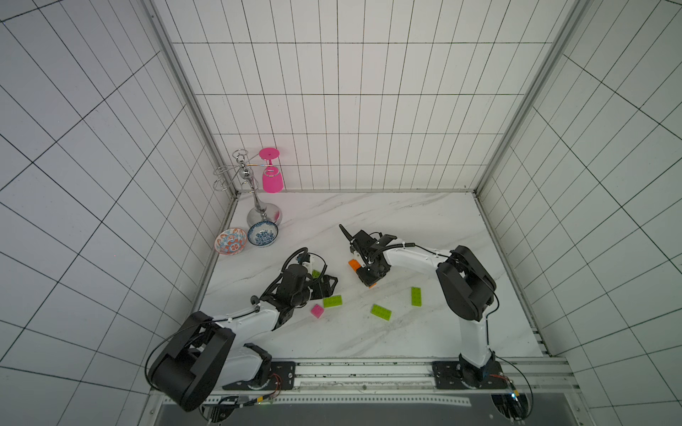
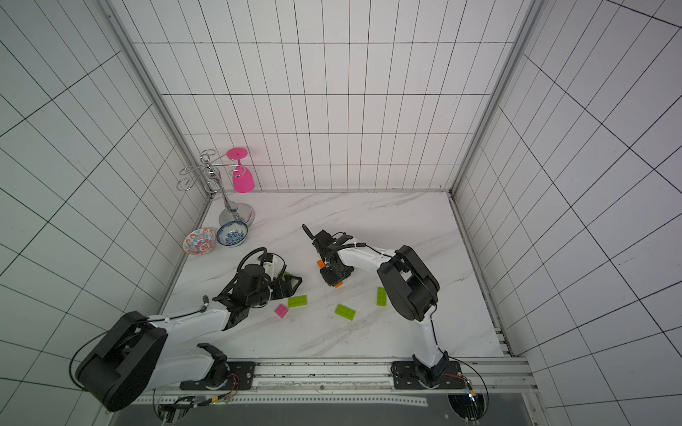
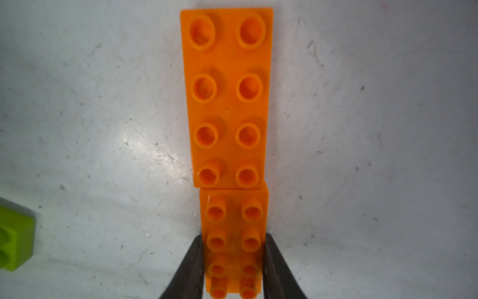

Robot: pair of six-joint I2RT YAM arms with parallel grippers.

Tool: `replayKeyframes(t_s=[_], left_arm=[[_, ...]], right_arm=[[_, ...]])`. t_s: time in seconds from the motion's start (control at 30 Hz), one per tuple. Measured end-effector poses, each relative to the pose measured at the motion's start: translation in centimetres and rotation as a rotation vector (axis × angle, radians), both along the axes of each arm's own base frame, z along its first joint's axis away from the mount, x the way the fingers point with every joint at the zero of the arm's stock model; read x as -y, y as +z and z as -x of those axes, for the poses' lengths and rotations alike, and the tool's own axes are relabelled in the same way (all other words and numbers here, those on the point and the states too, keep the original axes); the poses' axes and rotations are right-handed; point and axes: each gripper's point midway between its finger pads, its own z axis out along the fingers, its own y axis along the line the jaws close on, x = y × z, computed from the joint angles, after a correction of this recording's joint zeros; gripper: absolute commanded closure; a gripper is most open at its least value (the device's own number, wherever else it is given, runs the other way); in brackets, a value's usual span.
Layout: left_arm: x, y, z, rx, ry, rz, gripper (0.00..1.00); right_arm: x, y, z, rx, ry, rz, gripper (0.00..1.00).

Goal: Assemble a small pinwheel with lego
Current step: Assemble the lego brick at the center of the board.

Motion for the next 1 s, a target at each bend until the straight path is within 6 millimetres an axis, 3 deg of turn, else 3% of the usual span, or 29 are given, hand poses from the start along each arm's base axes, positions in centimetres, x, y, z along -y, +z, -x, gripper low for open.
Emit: replayKeyframes(t_s=[0.53,0.63,1.0], left_arm=[[-0.03,0.00,-0.02,0.000,0.001,0.000,0.14],[-0.03,0.00,-0.02,0.000,0.001,0.000,0.14],[-0.03,-0.01,-0.02,0.000,0.001,0.000,0.14]], right_arm=[[-0.04,0.00,0.02,0.001,0.008,0.000,0.68],[-0.04,-0.01,0.03,0.000,0.010,0.000,0.60],[-0.50,-0.01,-0.05,0.011,0.008,-0.006,0.45]])
